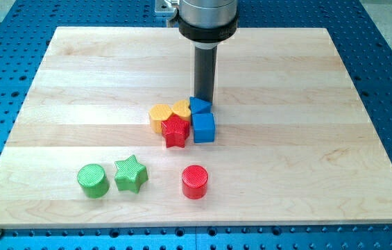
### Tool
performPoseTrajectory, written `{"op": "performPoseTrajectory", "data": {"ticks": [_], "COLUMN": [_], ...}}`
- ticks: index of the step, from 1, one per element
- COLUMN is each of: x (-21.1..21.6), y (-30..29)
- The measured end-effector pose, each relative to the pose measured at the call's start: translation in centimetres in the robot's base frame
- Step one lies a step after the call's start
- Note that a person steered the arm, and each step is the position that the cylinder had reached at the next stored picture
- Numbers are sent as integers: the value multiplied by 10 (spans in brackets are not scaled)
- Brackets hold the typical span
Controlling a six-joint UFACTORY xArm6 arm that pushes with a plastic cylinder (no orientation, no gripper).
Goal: Move the red circle into the yellow hexagon
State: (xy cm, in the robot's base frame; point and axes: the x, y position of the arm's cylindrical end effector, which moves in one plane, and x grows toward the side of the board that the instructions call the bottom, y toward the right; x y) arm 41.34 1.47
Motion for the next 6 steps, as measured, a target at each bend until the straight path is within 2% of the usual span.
{"op": "performPoseTrajectory", "data": {"ticks": [1, 2, 3, 4, 5, 6], "x": [-13, 67, 184, 194, 158, 143], "y": [37, 120, 109, 32, -23, -76]}}
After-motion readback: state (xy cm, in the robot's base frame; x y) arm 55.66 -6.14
